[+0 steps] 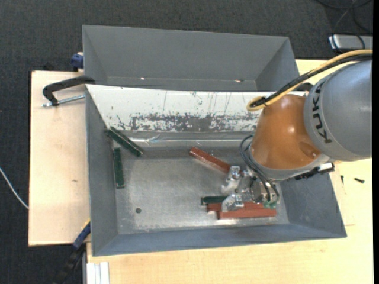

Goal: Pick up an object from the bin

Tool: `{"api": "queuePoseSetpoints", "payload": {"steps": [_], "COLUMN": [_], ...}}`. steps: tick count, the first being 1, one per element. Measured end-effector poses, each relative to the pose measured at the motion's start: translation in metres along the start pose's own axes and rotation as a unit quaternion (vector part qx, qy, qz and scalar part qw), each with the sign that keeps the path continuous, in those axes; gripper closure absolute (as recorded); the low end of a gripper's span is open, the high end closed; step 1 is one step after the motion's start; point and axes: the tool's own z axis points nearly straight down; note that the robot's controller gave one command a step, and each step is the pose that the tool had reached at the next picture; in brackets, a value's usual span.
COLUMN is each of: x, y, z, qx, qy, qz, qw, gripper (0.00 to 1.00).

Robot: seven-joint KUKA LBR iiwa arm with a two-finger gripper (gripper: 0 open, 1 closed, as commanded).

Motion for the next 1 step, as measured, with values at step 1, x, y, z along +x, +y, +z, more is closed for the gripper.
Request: {"api": "queuePoseSetpoints", "payload": {"steps": [1], "x": [-0.0022], "y": [-0.0004], "z": [-0.0186], "qx": [0.000], "qy": [-0.0120], "qz": [0.001], "qw": [0.9999], "gripper": [1.00]}}
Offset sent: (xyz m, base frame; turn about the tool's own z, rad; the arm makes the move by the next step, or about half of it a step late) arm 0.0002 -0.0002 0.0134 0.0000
